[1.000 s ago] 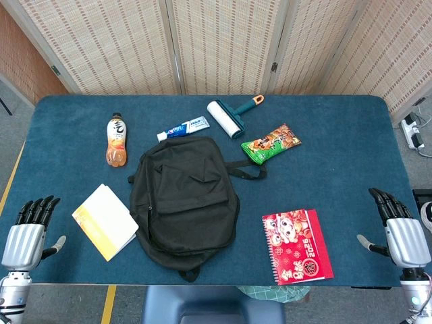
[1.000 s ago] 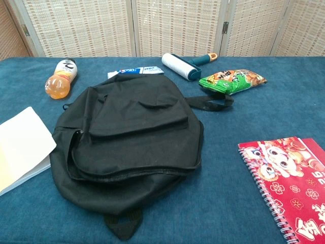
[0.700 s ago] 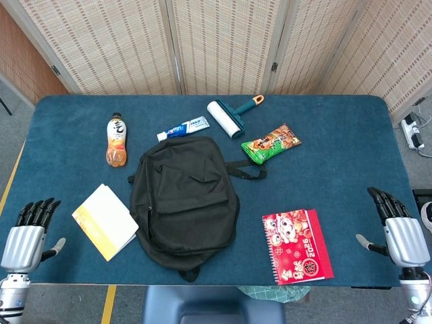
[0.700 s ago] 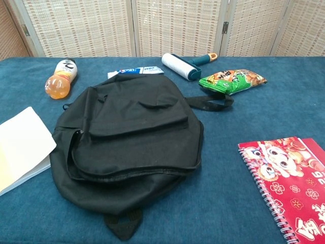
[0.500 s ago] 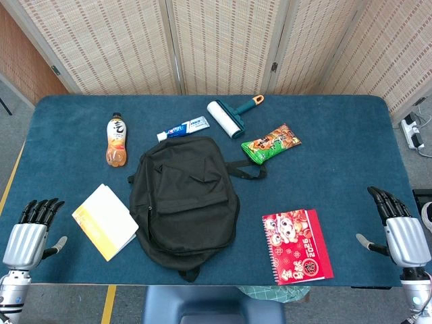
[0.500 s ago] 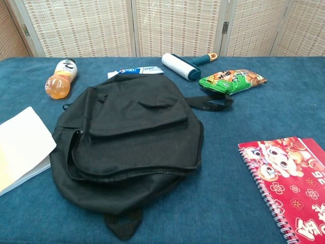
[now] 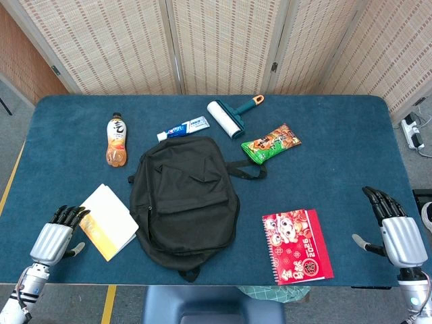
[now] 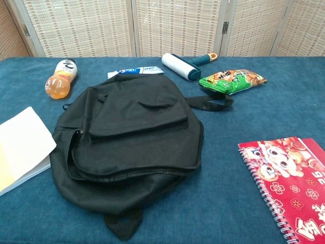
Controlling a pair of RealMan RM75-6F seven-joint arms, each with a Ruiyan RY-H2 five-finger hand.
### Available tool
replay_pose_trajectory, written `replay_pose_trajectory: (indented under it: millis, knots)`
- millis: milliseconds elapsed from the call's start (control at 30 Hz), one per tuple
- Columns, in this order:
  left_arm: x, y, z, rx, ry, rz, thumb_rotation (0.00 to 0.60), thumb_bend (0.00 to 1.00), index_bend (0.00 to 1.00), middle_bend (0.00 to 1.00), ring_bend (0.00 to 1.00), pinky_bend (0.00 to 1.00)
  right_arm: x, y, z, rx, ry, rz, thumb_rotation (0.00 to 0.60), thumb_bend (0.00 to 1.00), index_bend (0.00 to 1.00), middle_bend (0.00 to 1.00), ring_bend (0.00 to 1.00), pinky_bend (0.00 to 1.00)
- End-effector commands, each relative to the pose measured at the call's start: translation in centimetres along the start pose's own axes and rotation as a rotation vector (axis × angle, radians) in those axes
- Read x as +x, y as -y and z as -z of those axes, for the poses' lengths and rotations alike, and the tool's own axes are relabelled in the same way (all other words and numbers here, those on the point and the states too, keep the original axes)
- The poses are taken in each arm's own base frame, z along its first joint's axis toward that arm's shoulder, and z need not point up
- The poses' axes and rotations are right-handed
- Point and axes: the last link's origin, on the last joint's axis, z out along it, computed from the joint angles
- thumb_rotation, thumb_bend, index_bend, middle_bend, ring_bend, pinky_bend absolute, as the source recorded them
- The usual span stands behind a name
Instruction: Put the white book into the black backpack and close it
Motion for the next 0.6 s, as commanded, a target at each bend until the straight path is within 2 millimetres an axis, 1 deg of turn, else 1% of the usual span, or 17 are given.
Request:
replay_pose_trajectory:
  millis: [33,200,600]
  knots:
    - [-1.0,-0.5,-0.3,-0.02,0.023,0.022,0.6,0.29,0.17,0.18,0.16,0.12,0.0,0.1,0.1,0.001,-0.001,0.0,0.6,0.17,0.0,0.13,0.11,0.17]
    - [-2.0,-0.7,-0.5,-0.024,0.05,0.022,0.6,0.29,0.17,0.18,0.16,0.12,0.0,0.2,0.2,0.001,0.0,0.0,0.599,0.17,0.0,0.13,0.11,0.17]
    - [-2.7,-1.0,-0.8,-0.03,0.059,0.059,0.6,0.29,0.17,0.18,0.16,0.12,0.1,0.4,0.3,0.002,-0.002,0.004,0.6,0.17,0.0,0.13,0.11,0.17]
